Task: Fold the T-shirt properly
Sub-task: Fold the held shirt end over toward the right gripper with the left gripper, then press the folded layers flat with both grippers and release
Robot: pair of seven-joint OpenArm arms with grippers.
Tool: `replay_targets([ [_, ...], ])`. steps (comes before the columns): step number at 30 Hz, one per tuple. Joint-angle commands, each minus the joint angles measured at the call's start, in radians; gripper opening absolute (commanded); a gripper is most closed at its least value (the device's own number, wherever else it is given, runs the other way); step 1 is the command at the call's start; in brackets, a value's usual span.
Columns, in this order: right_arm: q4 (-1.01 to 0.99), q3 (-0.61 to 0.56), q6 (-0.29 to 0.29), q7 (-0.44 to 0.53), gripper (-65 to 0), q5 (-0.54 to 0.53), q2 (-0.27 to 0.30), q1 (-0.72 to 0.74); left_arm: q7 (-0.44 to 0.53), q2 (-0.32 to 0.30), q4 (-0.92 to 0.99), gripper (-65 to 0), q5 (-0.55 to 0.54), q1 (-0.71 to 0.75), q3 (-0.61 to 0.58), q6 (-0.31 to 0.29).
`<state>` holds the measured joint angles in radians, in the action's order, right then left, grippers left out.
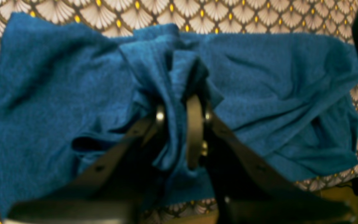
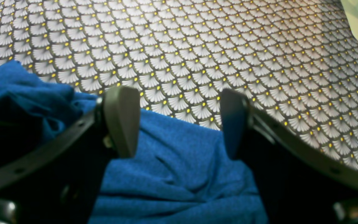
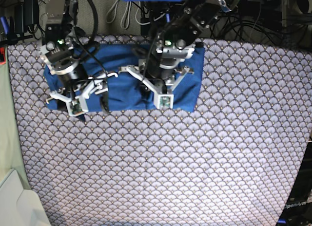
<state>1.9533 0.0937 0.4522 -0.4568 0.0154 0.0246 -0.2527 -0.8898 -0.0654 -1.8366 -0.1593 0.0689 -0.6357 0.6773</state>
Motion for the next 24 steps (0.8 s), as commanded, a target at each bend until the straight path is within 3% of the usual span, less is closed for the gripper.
replay_targets([
  [1,0.022,0.001,0.007,0.028,-23.5,-0.015,0.002,0.01,0.001,0.011,-0.016,-64.5,-0.004,-0.011,0.004,0.021],
  [7,0.022,0.001,0.007,0.028,-23.5,-0.015,0.004,0.01,0.002,0.048,-0.019,-64.5,-0.009,-0.007,0.084,0.021],
  [14,0.022,0.001,0.007,0.028,-23.4,-0.015,0.004,0.01,0.002,0.091,-0.012,-64.5,-0.003,-0.013,0.07,0.021],
  [24,0.022,0.001,0.007,0.026,-23.4,-0.015,0.004,0.01,0.044,0.097,0.11,-64.5,-0.006,-0.076,0.073,0.021],
])
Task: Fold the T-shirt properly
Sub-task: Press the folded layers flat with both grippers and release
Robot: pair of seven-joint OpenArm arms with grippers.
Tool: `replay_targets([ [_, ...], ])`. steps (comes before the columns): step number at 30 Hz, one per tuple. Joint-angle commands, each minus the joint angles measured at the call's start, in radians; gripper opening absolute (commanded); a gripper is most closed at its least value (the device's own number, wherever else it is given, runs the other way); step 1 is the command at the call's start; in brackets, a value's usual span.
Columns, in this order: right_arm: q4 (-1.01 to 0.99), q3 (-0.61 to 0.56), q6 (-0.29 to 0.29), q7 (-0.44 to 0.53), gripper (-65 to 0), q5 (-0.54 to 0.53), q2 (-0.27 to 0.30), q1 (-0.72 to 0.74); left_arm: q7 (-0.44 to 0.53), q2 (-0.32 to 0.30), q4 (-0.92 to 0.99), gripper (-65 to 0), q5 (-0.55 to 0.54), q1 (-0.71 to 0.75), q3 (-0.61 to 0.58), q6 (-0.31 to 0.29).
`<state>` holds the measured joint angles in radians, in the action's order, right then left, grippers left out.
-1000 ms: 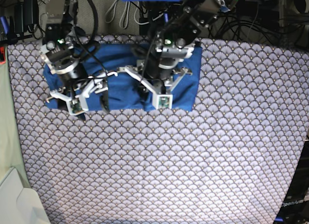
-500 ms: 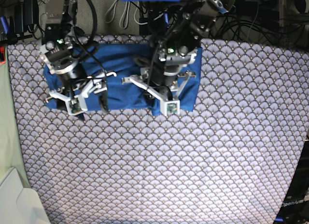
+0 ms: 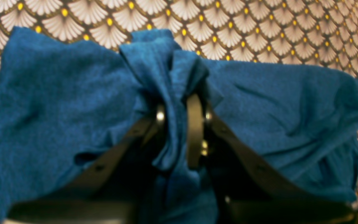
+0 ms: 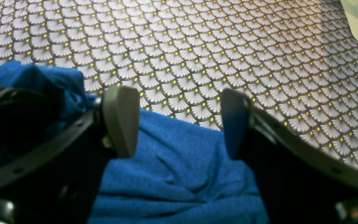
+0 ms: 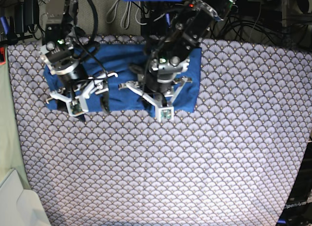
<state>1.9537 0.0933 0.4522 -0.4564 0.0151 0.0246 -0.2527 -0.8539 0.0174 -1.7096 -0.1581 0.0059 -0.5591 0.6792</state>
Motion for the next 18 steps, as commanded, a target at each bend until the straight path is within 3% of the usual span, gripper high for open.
replay_targets([
  [1,0.022,0.001,0.007,0.026,-23.4,-0.014,0.004,0.01,0.025,0.014,-0.017,-64.5,-0.007,-0.011,-0.005,0.019],
  [13,0.022,0.001,0.007,0.023,-23.4,-0.014,0.005,0.023,0.029,0.034,-0.016,-63.5,-0.014,-0.011,-0.008,0.019],
  [18,0.022,0.0,0.007,0.02,-23.4,-0.014,0.005,0.029,0.026,0.04,-0.014,-53.5,-0.014,-0.005,-0.008,0.019],
])
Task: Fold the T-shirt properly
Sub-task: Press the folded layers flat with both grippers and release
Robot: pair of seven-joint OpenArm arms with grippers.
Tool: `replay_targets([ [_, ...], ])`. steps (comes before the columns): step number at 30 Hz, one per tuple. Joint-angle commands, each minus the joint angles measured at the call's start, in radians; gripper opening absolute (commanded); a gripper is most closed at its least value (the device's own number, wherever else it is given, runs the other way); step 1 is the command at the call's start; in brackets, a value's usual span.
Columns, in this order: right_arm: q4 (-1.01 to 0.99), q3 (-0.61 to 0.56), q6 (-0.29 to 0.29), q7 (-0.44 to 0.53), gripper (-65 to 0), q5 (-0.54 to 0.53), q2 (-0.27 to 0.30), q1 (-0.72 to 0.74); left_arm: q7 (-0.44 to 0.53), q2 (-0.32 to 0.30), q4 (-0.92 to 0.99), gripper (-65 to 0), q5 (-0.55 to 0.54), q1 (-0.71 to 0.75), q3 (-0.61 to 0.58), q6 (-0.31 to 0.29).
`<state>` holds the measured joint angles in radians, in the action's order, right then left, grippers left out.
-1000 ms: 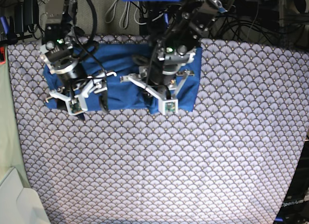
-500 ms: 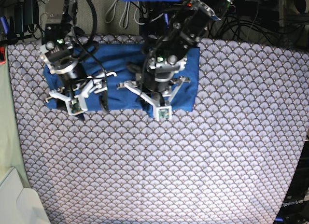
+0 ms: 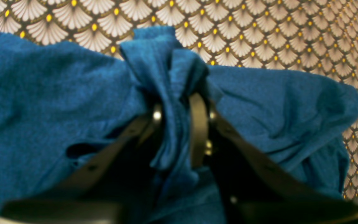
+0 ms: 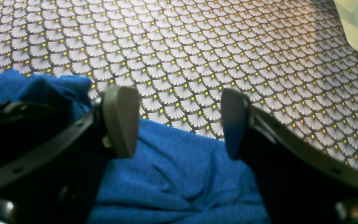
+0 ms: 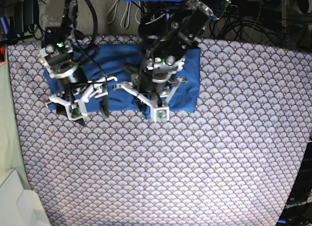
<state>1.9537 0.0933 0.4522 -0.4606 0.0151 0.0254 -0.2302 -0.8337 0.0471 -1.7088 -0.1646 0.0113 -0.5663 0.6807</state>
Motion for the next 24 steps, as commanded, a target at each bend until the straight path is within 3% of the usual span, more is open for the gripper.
replay_targets([
  [1,0.022,0.0,0.007,0.024,-23.4,-0.014,0.005,0.007,-0.005,0.01,-0.018,-51.2,-0.008,-0.009,-0.001,0.017],
  [6,0.019,-0.002,0.007,0.024,-23.4,-0.014,0.0,0.007,-0.1,0.013,-0.024,-45.0,-0.019,-0.015,-0.025,0.017],
  [11,0.019,-0.004,0.007,0.024,-23.4,-0.014,-0.003,0.007,-0.108,-0.003,-0.029,-40.5,-0.109,-0.037,-0.056,0.017],
  [16,0.019,-0.004,0.009,0.024,-23.4,-0.014,-0.003,0.007,-0.098,-0.042,-0.063,-31.4,-0.23,-0.055,-0.056,0.017],
  [24,0.02,0.0,0.009,0.027,-23.4,-0.014,-0.003,0.009,-0.097,-0.103,-0.195,-31.2,-0.366,-0.061,-0.05,0.017],
])
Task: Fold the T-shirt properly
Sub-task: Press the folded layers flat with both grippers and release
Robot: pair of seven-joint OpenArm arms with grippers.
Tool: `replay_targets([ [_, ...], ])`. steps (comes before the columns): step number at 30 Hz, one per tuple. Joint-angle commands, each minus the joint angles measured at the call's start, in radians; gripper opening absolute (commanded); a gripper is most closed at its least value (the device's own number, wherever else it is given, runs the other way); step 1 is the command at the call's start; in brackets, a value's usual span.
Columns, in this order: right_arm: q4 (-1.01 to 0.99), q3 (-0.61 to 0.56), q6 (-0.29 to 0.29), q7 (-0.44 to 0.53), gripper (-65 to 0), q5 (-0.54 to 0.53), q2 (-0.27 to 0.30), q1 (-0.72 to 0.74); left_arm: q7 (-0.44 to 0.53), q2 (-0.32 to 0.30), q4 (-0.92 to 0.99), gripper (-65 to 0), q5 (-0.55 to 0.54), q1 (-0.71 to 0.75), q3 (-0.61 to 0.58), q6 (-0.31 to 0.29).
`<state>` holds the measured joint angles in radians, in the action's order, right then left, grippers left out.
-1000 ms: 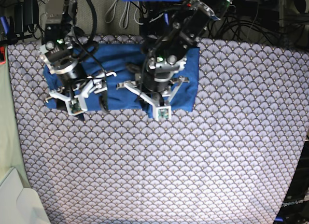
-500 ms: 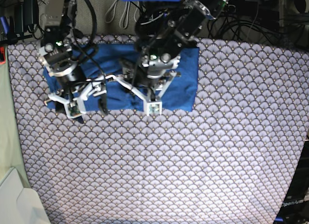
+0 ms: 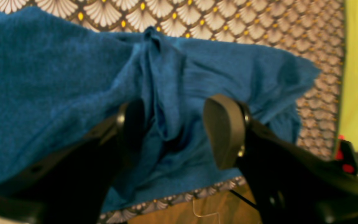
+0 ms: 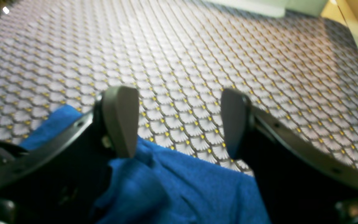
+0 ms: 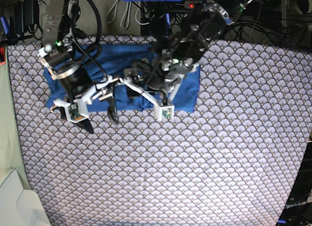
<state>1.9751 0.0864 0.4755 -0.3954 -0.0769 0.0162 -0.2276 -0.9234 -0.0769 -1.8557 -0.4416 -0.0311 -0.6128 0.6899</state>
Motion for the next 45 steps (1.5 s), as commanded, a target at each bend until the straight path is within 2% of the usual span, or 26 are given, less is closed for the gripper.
replay_targets([
  [1,0.0,0.006,-0.014,-0.038,-23.4,0.078,0.006,0.006,-0.007,0.018,-0.057,-31.2,-0.084,-0.016,-0.002,0.008],
  [4,0.0,0.006,-0.014,-0.038,-23.5,0.078,0.006,0.006,-0.007,-0.031,-0.068,-31.5,-0.092,-0.007,0.052,0.008],
  [6,0.0,0.003,-0.014,-0.04,-23.7,0.073,0.005,0.006,-0.007,-0.048,-0.068,-35.4,-0.093,0.012,0.097,0.008],
  [10,0.0,0.002,-0.014,-0.041,-23.8,-0.031,0.0,0.006,-0.016,-0.051,-0.075,-57.1,-0.093,0.05,0.199,0.008],
  [12,-0.003,0.002,-0.014,-0.041,-23.8,-0.054,0.003,0.006,-0.018,-0.064,-0.077,-64.9,-0.093,0.059,0.209,0.008],
  [20,-0.004,0.006,-0.014,-0.041,-23.7,-0.053,0.006,0.003,-0.019,-0.067,-0.063,-64.9,-0.081,0.061,0.21,0.008],
  [28,-0.003,0.006,-0.014,-0.041,-23.8,-0.053,0.018,0.001,-0.019,-0.111,-0.037,-64.9,-0.081,0.063,0.21,0.008],
  [36,-0.003,0.006,-0.014,-0.041,-23.8,-0.053,0.02,0.0,-0.019,-0.099,0.066,-64.9,-0.087,0.056,0.196,0.008],
  [40,-0.003,0.006,-0.014,-0.041,-23.8,-0.053,0.02,-0.002,-0.019,-0.1,0.064,-64.9,-0.082,0.038,0.07,0.008],
  [45,-0.001,0.006,-0.014,-0.041,-23.8,-0.053,0.02,0.0,-0.021,-0.106,0.055,-64.9,-0.095,-0.042,-0.17,0.008],
])
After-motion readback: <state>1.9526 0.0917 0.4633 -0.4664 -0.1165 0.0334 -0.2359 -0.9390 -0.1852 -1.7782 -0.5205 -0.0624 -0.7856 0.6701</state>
